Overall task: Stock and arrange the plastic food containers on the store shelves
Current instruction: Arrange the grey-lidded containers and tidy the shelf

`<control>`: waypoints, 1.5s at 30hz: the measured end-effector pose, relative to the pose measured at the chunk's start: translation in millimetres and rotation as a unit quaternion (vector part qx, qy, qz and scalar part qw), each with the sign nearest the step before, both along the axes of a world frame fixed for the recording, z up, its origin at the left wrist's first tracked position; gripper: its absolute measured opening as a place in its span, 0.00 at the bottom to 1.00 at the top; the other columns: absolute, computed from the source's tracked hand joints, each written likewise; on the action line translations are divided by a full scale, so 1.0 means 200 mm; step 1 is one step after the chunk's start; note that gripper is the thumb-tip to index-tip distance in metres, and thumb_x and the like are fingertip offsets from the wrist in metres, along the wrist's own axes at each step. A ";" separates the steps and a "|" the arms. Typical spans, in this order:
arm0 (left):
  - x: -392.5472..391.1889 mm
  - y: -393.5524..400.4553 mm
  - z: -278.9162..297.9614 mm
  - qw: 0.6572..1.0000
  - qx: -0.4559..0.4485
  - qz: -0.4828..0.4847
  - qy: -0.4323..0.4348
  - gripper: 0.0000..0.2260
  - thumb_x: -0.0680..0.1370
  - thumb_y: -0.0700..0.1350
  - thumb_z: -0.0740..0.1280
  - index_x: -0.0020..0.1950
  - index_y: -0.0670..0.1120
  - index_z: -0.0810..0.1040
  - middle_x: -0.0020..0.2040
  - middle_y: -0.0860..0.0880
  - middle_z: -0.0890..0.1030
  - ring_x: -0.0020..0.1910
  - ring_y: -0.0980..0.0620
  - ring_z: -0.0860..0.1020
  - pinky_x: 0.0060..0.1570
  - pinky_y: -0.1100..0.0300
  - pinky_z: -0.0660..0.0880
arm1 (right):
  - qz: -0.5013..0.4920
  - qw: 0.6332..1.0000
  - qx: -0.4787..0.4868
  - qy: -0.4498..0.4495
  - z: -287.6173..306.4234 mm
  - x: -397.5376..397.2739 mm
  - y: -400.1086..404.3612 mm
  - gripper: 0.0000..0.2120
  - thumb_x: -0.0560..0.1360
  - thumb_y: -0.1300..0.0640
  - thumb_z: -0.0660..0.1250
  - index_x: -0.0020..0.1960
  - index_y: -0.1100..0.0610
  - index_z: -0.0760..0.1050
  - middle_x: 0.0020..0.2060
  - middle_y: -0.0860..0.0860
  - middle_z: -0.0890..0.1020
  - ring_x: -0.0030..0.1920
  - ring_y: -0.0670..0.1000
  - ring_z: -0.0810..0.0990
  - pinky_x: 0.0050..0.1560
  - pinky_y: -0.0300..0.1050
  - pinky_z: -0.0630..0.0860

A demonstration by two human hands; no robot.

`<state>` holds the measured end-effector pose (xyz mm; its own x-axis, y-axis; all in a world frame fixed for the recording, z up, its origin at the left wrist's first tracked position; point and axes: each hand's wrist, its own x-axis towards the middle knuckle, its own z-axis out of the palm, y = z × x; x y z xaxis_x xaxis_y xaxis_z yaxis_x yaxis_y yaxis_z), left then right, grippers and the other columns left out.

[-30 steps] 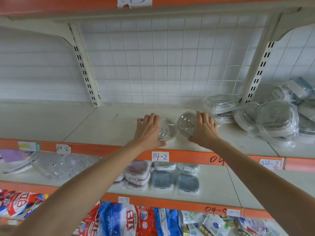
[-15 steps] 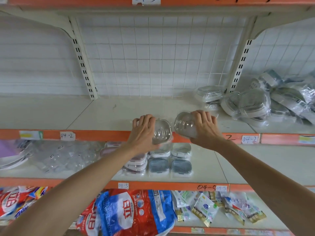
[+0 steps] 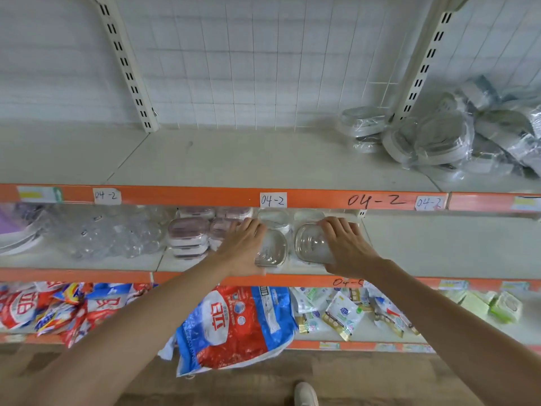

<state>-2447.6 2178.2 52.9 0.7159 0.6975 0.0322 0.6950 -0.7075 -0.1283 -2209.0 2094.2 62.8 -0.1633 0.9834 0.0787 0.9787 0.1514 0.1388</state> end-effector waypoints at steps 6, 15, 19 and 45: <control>0.03 -0.03 -0.23 0.996 -0.075 0.039 0.013 0.44 0.65 0.62 0.73 0.72 0.42 0.59 0.68 0.43 0.60 0.67 0.45 0.60 0.66 0.49 0.60 | -0.009 0.997 -0.081 0.013 -0.26 0.00 -0.01 0.40 0.66 0.49 0.70 0.72 0.57 0.54 0.68 0.52 0.62 0.67 0.54 0.62 0.66 0.47 0.59; 0.14 0.09 -0.55 0.989 -0.120 0.086 0.007 0.44 0.66 0.61 0.74 0.73 0.43 0.58 0.67 0.41 0.59 0.67 0.43 0.60 0.68 0.48 0.60 | -0.071 0.988 -0.104 0.085 -0.63 0.09 0.07 0.40 0.67 0.51 0.73 0.72 0.55 0.57 0.66 0.55 0.62 0.66 0.55 0.64 0.68 0.49 0.58; 0.24 0.24 -0.71 0.985 -0.121 0.118 -0.043 0.44 0.68 0.57 0.74 0.75 0.42 0.55 0.69 0.42 0.62 0.69 0.44 0.61 0.72 0.50 0.56 | -0.108 0.987 -0.064 0.098 -0.80 0.17 0.25 0.40 0.67 0.54 0.73 0.73 0.55 0.57 0.67 0.57 0.63 0.67 0.57 0.63 0.69 0.51 0.55; 0.44 0.48 -1.08 0.990 -0.017 0.141 -0.020 0.27 0.80 0.46 0.62 0.75 0.39 0.56 0.71 0.45 0.62 0.70 0.46 0.59 0.70 0.53 0.57 | -0.064 0.989 0.002 0.132 -1.18 0.23 0.59 0.26 0.71 0.70 0.57 0.69 0.60 0.63 0.65 0.58 0.66 0.64 0.57 0.63 0.63 0.46 0.63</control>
